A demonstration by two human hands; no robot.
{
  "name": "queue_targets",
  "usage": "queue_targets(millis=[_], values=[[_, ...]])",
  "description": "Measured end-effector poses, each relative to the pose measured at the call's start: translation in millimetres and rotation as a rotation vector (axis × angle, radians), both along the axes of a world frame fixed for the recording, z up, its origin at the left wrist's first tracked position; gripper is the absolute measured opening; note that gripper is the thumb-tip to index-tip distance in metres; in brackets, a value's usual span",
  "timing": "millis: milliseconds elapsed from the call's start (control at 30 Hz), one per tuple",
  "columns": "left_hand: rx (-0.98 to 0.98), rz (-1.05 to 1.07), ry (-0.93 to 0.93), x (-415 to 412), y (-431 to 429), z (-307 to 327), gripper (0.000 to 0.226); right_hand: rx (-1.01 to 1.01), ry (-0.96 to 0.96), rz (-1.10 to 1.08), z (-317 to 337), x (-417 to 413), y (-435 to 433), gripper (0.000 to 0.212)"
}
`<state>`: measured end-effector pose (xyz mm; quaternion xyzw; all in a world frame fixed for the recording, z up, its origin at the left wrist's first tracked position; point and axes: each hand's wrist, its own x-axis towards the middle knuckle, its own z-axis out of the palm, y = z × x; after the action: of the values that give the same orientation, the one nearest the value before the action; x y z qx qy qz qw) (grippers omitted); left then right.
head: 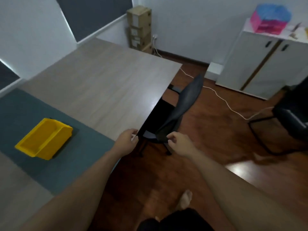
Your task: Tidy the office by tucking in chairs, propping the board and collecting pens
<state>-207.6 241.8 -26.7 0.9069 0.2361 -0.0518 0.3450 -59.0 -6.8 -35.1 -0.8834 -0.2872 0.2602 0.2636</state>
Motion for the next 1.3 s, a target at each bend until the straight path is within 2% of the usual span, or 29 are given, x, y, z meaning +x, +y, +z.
queue_targets(millis=[200,400,667,833,1033,1300], values=[[0.021,-0.186,0.026,69.1,-90.5,11.2,0.047,0.065,-0.007,-0.214,5.5,34.1,-110.9,0.029],[0.013,-0.36,0.088,137.5,-209.2,5.8,0.043,0.046,-0.035,-0.368,4.7,56.3,-259.0,0.029],[0.0,-0.58,0.139,229.8,-415.2,-10.3,0.041,0.026,0.01,-0.725,-10.9,65.5,-490.6,0.025],[0.005,-0.789,0.158,270.1,-544.2,-33.0,0.037,-0.005,0.079,-0.943,-34.9,48.4,-610.8,0.031],[0.001,-1.019,0.147,287.8,-681.1,-33.0,0.035,-0.001,0.126,-1.152,-45.1,12.4,-701.2,0.031],[-0.008,-1.244,0.224,310.7,-796.3,-75.8,0.03,0.023,0.168,-1.469,-77.5,-36.8,-772.6,0.026]])
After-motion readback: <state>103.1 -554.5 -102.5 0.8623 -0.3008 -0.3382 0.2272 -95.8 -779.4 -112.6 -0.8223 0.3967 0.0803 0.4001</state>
